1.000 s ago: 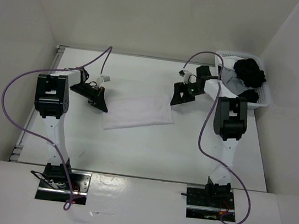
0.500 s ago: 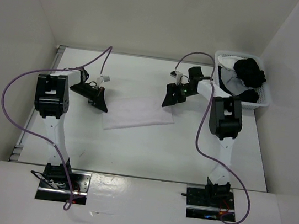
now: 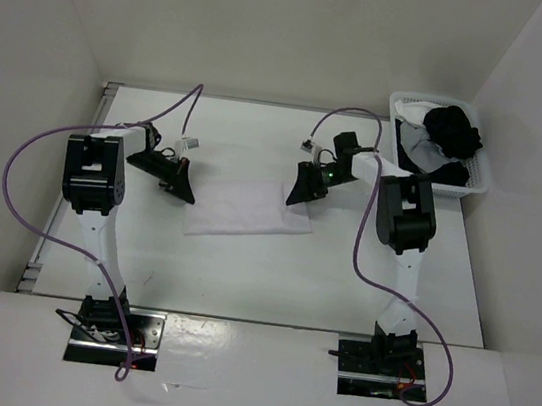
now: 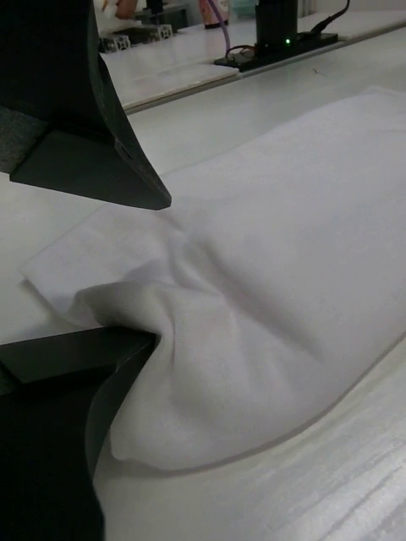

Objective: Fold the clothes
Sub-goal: Fold the tank top

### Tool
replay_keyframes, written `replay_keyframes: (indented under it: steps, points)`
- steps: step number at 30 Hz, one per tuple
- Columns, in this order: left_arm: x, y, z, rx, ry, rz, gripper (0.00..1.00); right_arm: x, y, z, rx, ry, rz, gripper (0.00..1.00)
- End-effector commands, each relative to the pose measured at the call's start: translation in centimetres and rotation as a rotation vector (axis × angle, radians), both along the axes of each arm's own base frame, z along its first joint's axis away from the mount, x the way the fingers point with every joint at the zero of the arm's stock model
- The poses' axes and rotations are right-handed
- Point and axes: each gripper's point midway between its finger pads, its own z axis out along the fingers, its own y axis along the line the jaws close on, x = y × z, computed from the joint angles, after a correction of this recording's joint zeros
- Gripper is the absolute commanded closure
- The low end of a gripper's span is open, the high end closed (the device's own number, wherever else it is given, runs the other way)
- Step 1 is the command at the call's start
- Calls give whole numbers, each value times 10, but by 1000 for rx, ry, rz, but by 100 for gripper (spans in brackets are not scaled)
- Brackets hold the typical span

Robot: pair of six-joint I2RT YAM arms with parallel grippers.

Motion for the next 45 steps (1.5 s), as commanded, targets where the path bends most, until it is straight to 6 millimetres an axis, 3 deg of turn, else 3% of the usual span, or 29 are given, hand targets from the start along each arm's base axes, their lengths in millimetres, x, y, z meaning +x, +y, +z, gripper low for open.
replay_keyframes:
  steps: [1,4,8,12,17,24,28,32,33,36,40,45]
  points:
    - [1,3,12,-8,-56,-17,100,-50,-31,-80,-259,201,5,36]
    - [1,3,13,-8,-56,-17,100,-51,-31,-80,-260,208,-2,51]
    - [-2,4,12,1,-60,-24,100,-48,-28,-82,-267,198,-10,81]
    - [-4,3,10,0,-51,-24,100,-43,-31,-76,-300,178,-34,100]
    - [-2,-7,12,0,-47,-40,100,-16,-46,-55,-367,84,-106,100]
    - [7,-34,14,-12,-28,-74,100,26,-87,-35,-486,-12,-220,100]
    - [21,-51,18,-22,-19,-54,100,53,-100,-16,-546,-93,-263,100]
    - [33,-65,25,-48,-7,-38,100,74,-120,-10,-607,-135,-280,100]
    - [35,-70,24,-57,-16,-49,100,85,-121,-6,-615,-162,-293,100]
    - [33,-81,17,-69,18,-51,100,93,-122,4,-623,-183,-293,100]
    - [31,-85,11,-69,28,-55,100,95,-121,11,-621,-189,-295,100]
    - [32,-90,16,-113,20,-65,100,90,-106,17,-615,-207,-267,100]
